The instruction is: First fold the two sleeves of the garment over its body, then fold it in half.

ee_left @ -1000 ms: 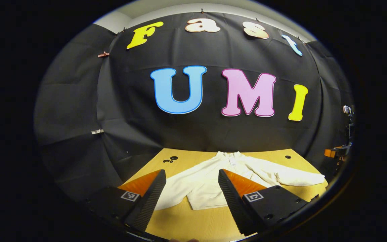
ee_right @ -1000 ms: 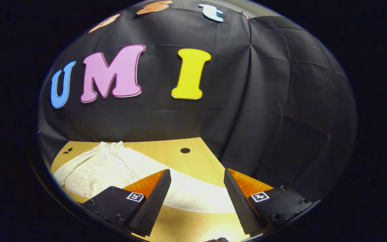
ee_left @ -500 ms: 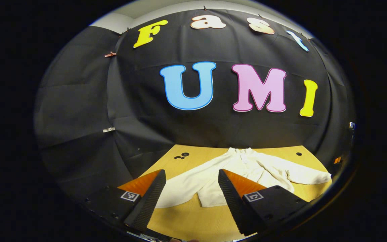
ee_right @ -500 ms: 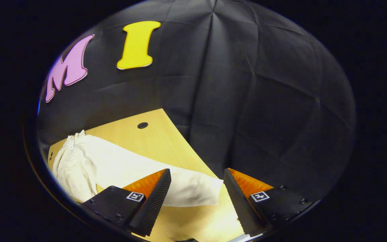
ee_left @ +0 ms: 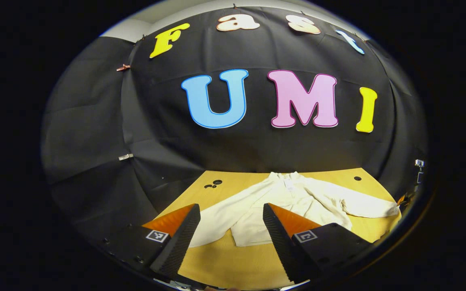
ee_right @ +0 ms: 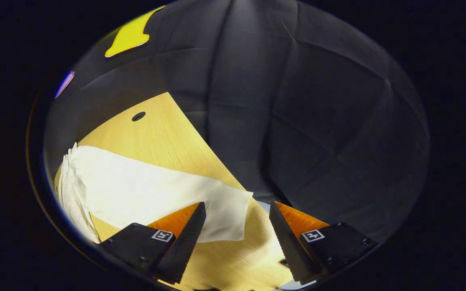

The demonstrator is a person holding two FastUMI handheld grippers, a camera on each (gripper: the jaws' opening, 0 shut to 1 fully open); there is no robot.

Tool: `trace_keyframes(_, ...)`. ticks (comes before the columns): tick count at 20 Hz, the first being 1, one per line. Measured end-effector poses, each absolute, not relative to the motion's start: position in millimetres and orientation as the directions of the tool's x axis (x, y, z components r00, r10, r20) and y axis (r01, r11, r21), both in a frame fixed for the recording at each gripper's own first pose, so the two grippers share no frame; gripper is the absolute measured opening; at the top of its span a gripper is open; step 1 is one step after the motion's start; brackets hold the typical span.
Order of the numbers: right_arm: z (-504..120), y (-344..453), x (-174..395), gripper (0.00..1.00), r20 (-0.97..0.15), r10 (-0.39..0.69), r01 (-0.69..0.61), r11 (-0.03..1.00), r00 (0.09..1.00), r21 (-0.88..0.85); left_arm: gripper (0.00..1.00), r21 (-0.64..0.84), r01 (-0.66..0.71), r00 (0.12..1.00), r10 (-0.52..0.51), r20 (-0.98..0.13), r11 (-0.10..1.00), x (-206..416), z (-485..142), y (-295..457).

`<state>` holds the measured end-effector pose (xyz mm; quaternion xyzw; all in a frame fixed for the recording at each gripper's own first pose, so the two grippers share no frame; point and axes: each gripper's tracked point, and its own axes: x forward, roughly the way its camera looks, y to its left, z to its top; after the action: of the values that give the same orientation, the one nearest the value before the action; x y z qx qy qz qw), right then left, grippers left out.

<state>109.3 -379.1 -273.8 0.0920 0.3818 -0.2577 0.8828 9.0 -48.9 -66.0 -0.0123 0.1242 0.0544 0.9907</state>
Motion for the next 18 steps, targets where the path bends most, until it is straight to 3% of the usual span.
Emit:
trace_keyframes(10,-299,-368,109,0.94,-0.771,-0.307,0.528,0.848,0.558,0.044,0.96,0.019,-0.11,0.959,0.111,-0.262,0.994,12,-67,-60)
trace_keyframes(11,-298,-365,110,0.77,-0.766,-0.31,0.522,0.852,0.564,0.039,0.96,0.026,-0.104,0.959,0.107,-0.261,0.994,12,-68,-61)
trace_keyframes(12,-299,-358,113,0.84,-0.768,-0.296,0.513,0.857,0.568,0.049,0.96,0.034,-0.097,0.961,0.102,-0.259,0.995,12,-67,-64)
trace_keyframes(13,-300,-353,117,0.63,-0.767,-0.288,0.509,0.859,0.573,0.058,0.96,0.041,-0.09,0.961,0.097,-0.258,0.995,13,-68,-65)
trace_keyframes(14,-300,-350,118,0.51,-0.769,-0.279,0.506,0.86,0.575,0.067,0.96,0.045,-0.084,0.961,0.093,-0.262,0.995,14,-69,-66)
trace_keyframes(15,-299,-345,122,0.49,-0.771,-0.261,0.501,0.861,0.581,0.085,0.96,0.045,-0.079,0.959,0.089,-0.268,0.996,15,-72,-67)
trace_keyframes(17,-299,-343,123,0.24,-0.772,-0.262,0.503,0.86,0.579,0.086,0.96,0.039,-0.074,0.96,0.081,-0.269,0.997,18,-71,-66)
trace_keyframes(18,-300,-339,123,0.18,-0.776,-0.259,0.503,0.86,0.575,0.087,0.96,0.036,-0.071,0.961,0.078,-0.266,0.997,20,-70,-66)
